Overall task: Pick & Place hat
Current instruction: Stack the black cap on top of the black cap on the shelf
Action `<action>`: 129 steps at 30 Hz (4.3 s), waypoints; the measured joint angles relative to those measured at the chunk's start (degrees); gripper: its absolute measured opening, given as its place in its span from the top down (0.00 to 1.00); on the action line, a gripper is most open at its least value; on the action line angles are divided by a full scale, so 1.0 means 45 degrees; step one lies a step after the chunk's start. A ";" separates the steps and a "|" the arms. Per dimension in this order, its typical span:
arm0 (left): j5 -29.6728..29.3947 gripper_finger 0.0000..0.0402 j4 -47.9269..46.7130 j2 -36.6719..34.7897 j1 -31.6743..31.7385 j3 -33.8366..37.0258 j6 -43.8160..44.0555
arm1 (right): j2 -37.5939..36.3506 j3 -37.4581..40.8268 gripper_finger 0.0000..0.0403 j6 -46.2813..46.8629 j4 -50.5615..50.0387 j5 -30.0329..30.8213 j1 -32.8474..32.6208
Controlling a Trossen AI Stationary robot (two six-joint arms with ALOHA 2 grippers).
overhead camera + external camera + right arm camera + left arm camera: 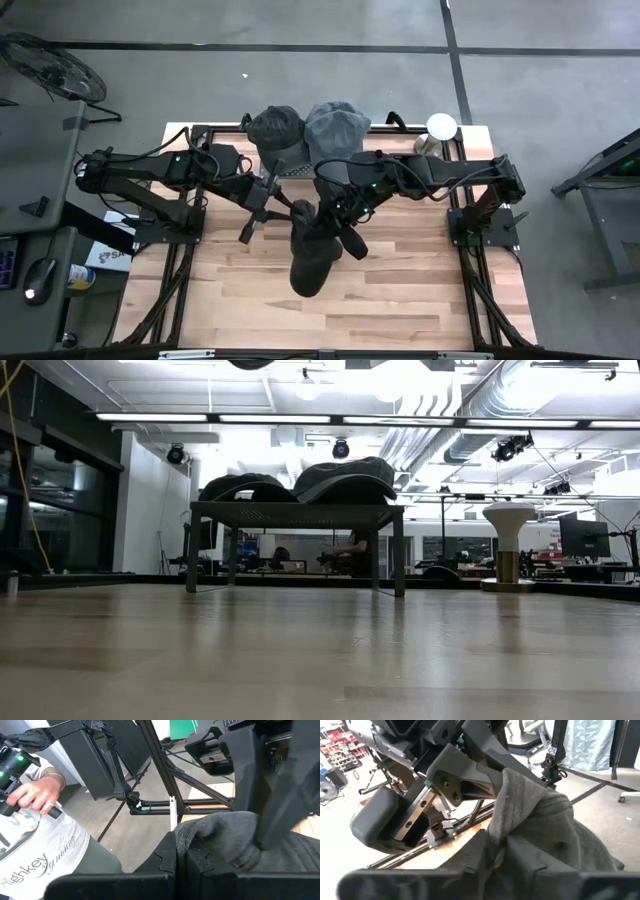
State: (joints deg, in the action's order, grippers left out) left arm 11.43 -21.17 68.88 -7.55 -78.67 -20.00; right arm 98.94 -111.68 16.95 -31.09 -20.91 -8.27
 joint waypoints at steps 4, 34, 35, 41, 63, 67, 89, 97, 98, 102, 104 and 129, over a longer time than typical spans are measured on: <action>0.0318 0.96 -0.0095 0.0000 0.0000 0.0000 0.0349 | 0.0000 0.0000 1.00 -0.0010 0.0005 -0.0001 0.0005; -0.3062 0.96 -0.5208 -0.1603 0.0010 -0.0419 0.5843 | -0.2319 0.0004 0.59 -0.0265 -0.2600 0.4410 0.0003; -0.3278 0.96 -0.5499 -0.1575 0.0010 -0.0713 0.6124 | -0.2495 0.0000 0.59 -0.0391 -0.2782 0.4790 0.0005; -0.4787 0.96 -0.7313 -0.1114 0.0015 -0.3011 0.8112 | -0.3155 -0.0005 0.59 -0.0924 -0.3744 0.7387 0.0000; -0.4661 0.96 -1.2635 0.2776 0.4564 -0.9457 1.0777 | -0.3486 -0.0005 0.62 -0.1242 -0.6908 1.0096 0.0249; -0.3509 0.96 -1.2711 0.2943 0.5808 -0.9457 1.0737 | -0.3487 -0.0005 0.62 -0.1224 -0.7479 1.0103 0.0456; -0.1273 0.96 -1.2601 0.3184 0.8153 -0.9462 0.9640 | -0.3487 0.0000 0.62 -0.1797 -0.8000 1.0524 0.0850; -0.0892 0.96 -1.2695 0.3657 0.8850 -0.9452 0.9161 | -0.3487 0.0000 0.62 -0.1821 -0.8000 1.0526 0.0845; -0.0886 0.96 -1.2723 0.3718 0.8912 -0.9452 0.9158 | -0.3487 0.0000 0.62 -0.1817 -0.7995 1.0530 0.0845; -0.0590 0.96 -1.2783 0.3960 0.9130 -0.9454 0.8865 | -0.3487 0.0000 0.62 -0.1772 -0.8000 1.0528 0.0845; -0.0558 0.96 -1.2867 0.4090 0.9131 -0.9453 0.8818 | -0.3487 0.0000 0.62 -0.1768 -0.7995 1.0525 0.0845; -0.3081 0.96 -1.2966 0.5589 0.9092 -0.9452 0.7170 | -0.3487 0.0000 0.62 -0.1540 -0.7986 1.1070 0.0841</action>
State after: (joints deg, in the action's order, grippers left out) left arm -2.44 -79.52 94.03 33.36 -121.21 12.26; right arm 83.24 -111.68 10.02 -67.03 28.91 -4.49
